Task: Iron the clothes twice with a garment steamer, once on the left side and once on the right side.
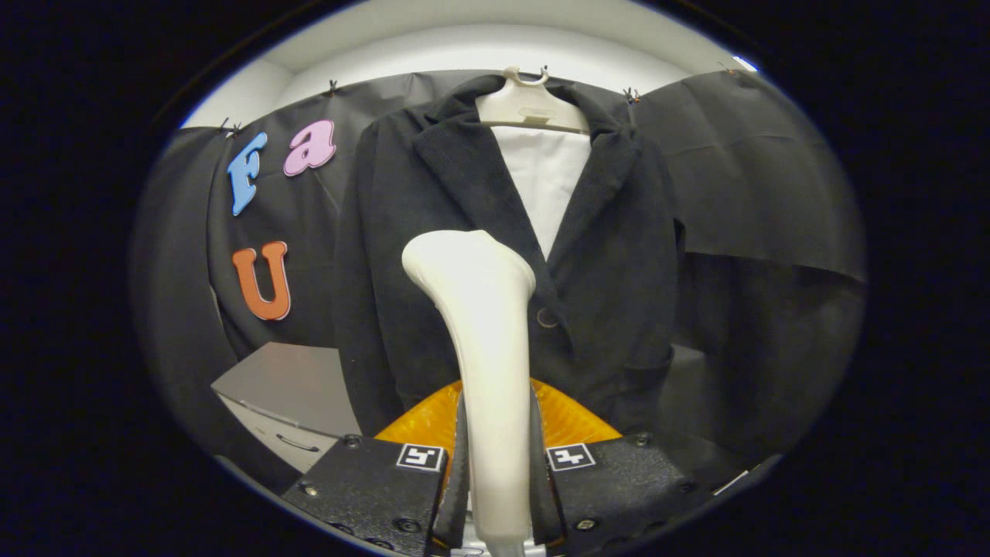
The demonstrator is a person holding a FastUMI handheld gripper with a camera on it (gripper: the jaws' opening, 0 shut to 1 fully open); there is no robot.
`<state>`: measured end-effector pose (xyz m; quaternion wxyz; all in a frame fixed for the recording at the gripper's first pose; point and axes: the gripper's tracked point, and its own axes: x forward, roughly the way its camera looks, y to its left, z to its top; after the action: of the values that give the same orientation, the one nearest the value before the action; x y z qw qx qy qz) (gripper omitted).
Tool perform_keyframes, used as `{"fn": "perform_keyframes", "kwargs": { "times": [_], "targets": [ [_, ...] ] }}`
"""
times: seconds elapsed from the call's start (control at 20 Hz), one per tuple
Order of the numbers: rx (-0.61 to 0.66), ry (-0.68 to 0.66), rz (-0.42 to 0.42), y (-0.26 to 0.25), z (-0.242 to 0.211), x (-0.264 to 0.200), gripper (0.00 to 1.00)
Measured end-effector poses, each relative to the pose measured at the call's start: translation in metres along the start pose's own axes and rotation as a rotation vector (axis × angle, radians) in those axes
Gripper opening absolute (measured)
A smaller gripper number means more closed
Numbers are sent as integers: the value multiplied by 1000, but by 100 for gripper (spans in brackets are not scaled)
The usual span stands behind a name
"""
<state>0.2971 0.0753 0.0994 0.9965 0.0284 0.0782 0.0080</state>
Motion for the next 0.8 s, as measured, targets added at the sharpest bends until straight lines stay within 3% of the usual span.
{"fn": "perform_keyframes", "kwargs": {
  "times": [0.8],
  "targets": [
    [22, 169, -41, -8, -107, 2, 35]
  ]
}}
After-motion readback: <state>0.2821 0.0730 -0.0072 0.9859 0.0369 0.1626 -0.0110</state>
